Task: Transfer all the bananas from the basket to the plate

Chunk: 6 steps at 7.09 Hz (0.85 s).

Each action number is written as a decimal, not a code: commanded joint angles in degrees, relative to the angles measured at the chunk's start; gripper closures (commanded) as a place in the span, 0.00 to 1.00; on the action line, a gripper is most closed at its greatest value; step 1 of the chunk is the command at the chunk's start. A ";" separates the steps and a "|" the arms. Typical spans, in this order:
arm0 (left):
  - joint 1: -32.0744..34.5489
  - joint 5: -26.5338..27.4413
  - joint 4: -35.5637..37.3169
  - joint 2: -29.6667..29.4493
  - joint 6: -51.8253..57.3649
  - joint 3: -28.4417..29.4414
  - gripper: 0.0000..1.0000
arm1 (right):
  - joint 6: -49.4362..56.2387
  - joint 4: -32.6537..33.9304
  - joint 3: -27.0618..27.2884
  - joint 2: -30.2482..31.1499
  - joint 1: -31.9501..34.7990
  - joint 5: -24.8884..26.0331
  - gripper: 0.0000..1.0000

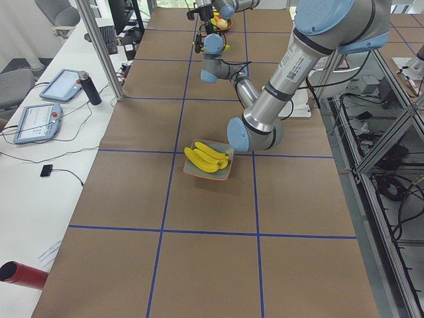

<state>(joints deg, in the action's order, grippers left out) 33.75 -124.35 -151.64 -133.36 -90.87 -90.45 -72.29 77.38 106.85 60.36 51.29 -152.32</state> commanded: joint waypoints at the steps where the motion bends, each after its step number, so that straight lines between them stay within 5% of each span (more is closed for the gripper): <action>1: -1.23 0.86 0.03 -0.41 -0.01 0.19 0.00 | 0.04 -0.03 0.03 0.02 -0.04 0.00 1.00; 6: -3.16 2.96 0.20 -0.67 0.08 0.45 0.11 | 0.13 -0.21 0.03 0.02 -0.05 0.00 1.00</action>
<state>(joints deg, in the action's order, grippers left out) 31.08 -122.34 -151.47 -133.94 -90.79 -90.04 -72.16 77.19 106.87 60.33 51.24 -152.32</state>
